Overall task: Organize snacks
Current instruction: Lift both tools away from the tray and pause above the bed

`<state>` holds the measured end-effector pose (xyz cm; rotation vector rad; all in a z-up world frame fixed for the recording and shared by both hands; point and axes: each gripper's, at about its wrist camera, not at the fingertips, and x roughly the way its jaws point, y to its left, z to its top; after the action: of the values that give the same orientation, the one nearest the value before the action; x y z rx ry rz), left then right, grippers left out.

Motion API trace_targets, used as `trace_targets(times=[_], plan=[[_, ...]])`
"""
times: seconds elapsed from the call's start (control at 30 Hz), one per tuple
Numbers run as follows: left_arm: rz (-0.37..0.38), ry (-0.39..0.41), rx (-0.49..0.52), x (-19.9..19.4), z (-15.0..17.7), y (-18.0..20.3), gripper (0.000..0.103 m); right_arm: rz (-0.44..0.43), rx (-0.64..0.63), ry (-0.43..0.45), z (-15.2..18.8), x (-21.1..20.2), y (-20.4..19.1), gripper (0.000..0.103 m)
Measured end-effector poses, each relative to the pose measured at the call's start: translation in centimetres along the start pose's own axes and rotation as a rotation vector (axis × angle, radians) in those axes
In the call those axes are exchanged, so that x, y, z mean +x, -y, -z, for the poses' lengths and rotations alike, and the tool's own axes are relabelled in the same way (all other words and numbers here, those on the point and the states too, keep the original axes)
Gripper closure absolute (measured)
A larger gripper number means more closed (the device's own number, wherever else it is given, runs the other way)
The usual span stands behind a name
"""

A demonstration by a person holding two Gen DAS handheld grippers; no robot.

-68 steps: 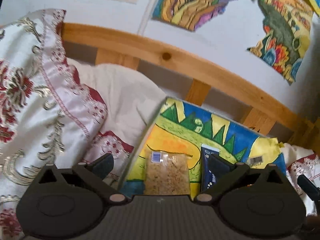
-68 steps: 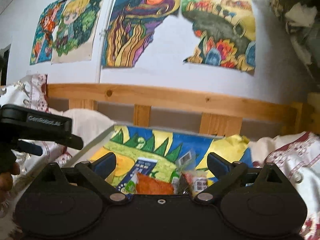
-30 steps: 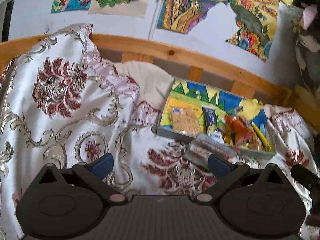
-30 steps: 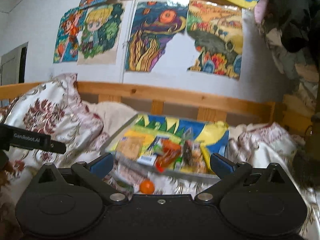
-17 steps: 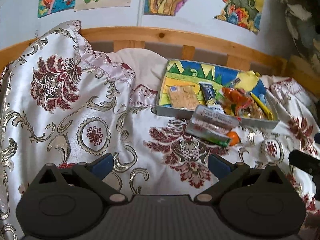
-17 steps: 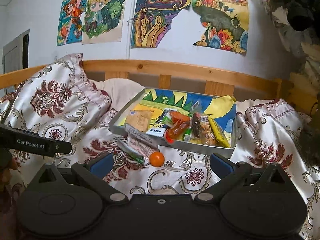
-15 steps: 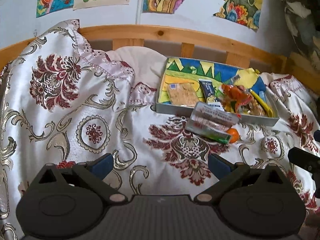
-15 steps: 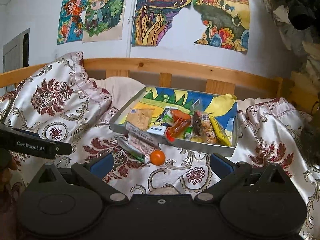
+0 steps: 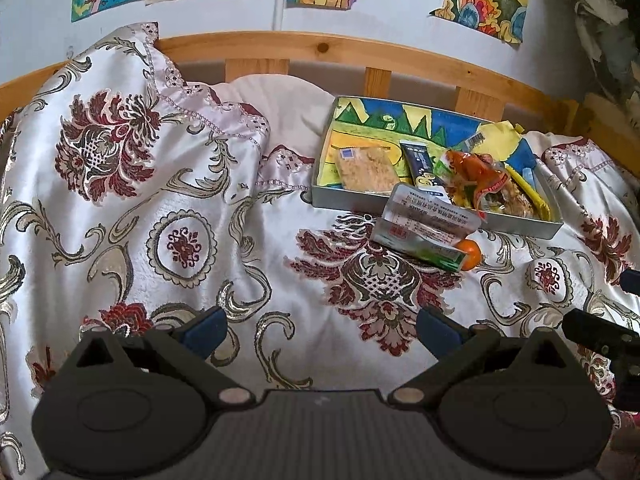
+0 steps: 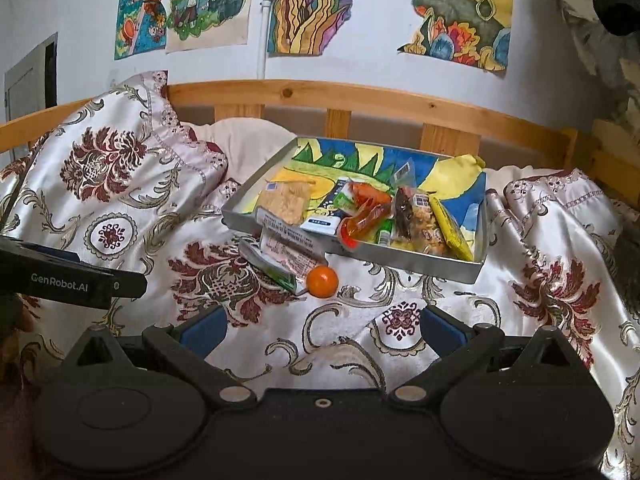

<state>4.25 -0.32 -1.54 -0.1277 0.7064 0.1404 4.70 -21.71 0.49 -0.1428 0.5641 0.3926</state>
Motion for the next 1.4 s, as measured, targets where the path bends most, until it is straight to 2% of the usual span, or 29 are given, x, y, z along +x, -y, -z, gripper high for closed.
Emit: trace_targets(times=[0.27, 0.67, 0.87, 1.13, 1.4], plan=[[-0.007, -0.012, 0.001, 0.3, 0.0, 0.2, 0.001, -0.009, 0.017, -0.039, 0.0, 0.5, 0.3, 0.001], [-0.007, -0.016, -0.009, 0.7, -0.2, 0.5, 0.001, -0.011, 0.054, -0.038, -0.3, 0.8, 0.6, 0.001], [0.018, -0.017, -0.023, 1.3, -0.7, 0.7, 0.001, -0.012, 0.063, -0.033, -0.7, 1.1, 1.1, 0.001], [0.003, -0.050, -0.045, 2.9, -1.4, 0.7, 0.001, 0.001, 0.020, -0.008, -1.9, 2.1, 1.8, 0.001], [0.003, -0.035, -0.009, 4.2, -2.9, 1.8, 0.001, -0.001, -0.076, 0.024, -1.9, 3.7, 3.0, 0.001]])
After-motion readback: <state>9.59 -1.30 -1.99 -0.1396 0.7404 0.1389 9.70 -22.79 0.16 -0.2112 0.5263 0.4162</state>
